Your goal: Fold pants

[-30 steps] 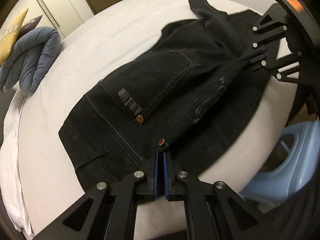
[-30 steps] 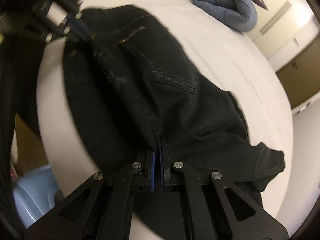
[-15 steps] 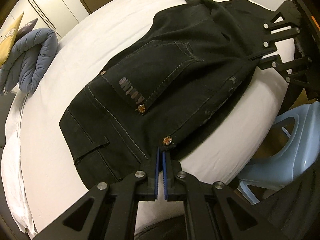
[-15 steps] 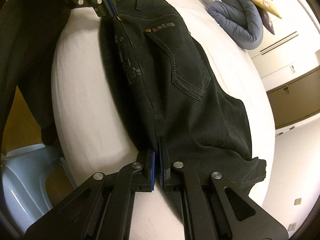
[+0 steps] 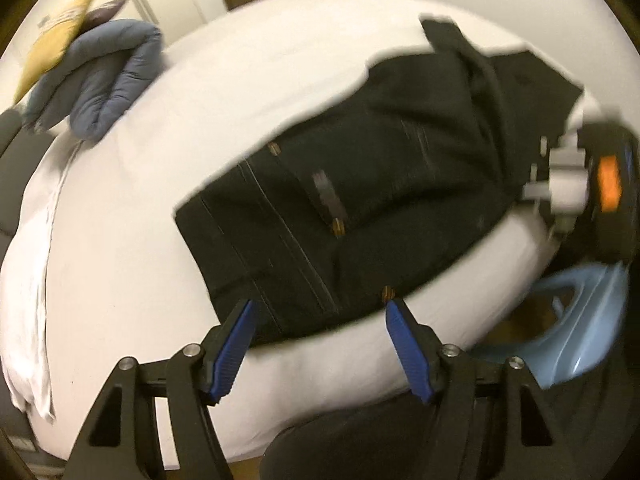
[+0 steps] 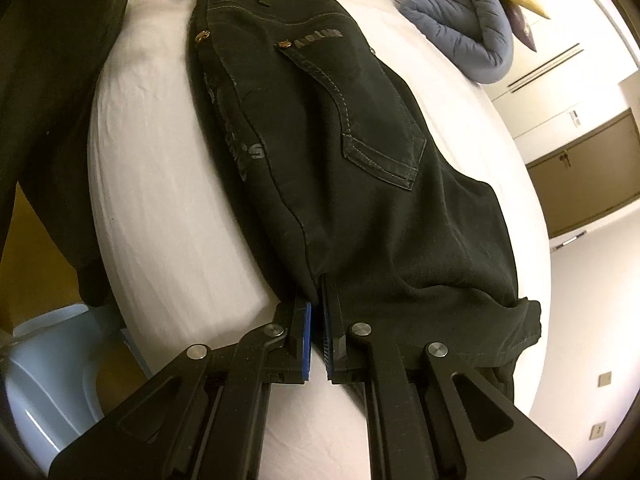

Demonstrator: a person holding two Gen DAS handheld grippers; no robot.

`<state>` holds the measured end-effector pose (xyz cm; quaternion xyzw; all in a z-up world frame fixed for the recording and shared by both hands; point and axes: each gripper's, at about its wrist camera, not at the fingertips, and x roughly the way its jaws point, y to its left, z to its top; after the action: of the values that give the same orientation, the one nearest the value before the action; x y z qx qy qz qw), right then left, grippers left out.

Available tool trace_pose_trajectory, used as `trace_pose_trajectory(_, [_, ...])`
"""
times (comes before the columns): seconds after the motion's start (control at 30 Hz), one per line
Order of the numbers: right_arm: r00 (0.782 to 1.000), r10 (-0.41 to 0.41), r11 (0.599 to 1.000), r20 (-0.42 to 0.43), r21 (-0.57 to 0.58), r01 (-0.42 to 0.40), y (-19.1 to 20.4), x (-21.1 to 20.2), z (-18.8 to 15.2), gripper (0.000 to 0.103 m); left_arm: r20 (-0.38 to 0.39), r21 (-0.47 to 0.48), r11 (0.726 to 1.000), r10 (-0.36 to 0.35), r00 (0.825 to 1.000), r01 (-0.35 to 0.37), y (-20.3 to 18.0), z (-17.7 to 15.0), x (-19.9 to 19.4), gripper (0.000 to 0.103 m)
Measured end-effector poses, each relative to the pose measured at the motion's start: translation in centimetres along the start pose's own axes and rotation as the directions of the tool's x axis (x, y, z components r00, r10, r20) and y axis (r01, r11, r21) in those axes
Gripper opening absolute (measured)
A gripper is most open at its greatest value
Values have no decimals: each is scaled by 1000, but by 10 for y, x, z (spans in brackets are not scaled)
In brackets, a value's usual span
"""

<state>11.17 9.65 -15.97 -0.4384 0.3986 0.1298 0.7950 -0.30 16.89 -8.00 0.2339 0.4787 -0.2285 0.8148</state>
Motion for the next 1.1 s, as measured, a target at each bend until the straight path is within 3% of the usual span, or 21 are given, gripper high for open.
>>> trace_pose_trajectory(0.1, [1000, -8, 1000, 1, 21, 8, 0, 2, 2, 6, 75, -78, 994, -67, 995, 73, -8, 30, -3, 70])
trace_pose_trajectory(0.23, [999, 25, 988, 23, 153, -28, -8, 1, 0, 6, 105, -64, 991, -111, 988, 118, -44, 70, 31, 69])
trace_pose_trajectory(0.33, [994, 86, 952, 73, 287, -104, -27, -4, -9, 10, 31, -116, 981, -154, 988, 156, -66, 84, 78, 58])
trace_pose_trajectory(0.4, [982, 148, 917, 119, 357, -181, -41, -12, -19, 17, -33, -163, 974, -163, 986, 156, -75, 82, 105, 58])
trace_pose_trajectory(0.43, [972, 182, 890, 146, 396, -226, -49, -17, -25, 23, -26, -193, 968, -168, 985, 160, -75, 79, 112, 59])
trace_pose_trajectory(0.5, [935, 242, 787, 259, 511, -345, -77, -32, -46, 57, -2, -245, 952, -191, 982, 184, -69, 77, 112, 59])
trace_pose_trajectory(0.57, [903, 225, 658, 365, 627, -417, -117, -43, -75, 72, -14, -247, 953, -187, 982, 178, -71, 77, 111, 59])
trace_pose_trajectory(0.63, [880, 206, 524, 427, 711, -468, -160, -39, -103, 73, -24, -240, 957, -172, 985, 161, -76, 78, 112, 59])
trace_pose_trajectory(0.7, [846, 202, 313, 493, 786, -533, -217, -19, -142, 73, -28, -252, 954, -172, 985, 160, -78, 83, 114, 59])
trace_pose_trajectory(0.8, [822, 128, -9, 555, 830, -558, -297, 19, -204, 72, -24, -283, 943, -191, 981, 176, -74, 87, 118, 59])
trace_pose_trajectory(0.87, [810, 74, -136, 582, 811, -570, -336, 40, -233, 62, -21, -296, 938, -195, 980, 181, -68, 84, 120, 59])
trace_pose_trajectory(0.93, [790, 74, -218, 608, 783, -582, -365, 66, -247, 56, -20, -317, 930, -201, 979, 185, -63, 83, 122, 59])
trace_pose_trajectory(1.03, [814, 81, -313, 575, 790, -527, -393, 104, -261, 48, -18, -343, 919, -212, 977, 193, -58, 81, 123, 59])
trace_pose_trajectory(1.1, [813, 106, -394, 573, 775, -495, -402, 132, -270, 48, -19, -348, 917, -216, 976, 196, -56, 79, 123, 59])
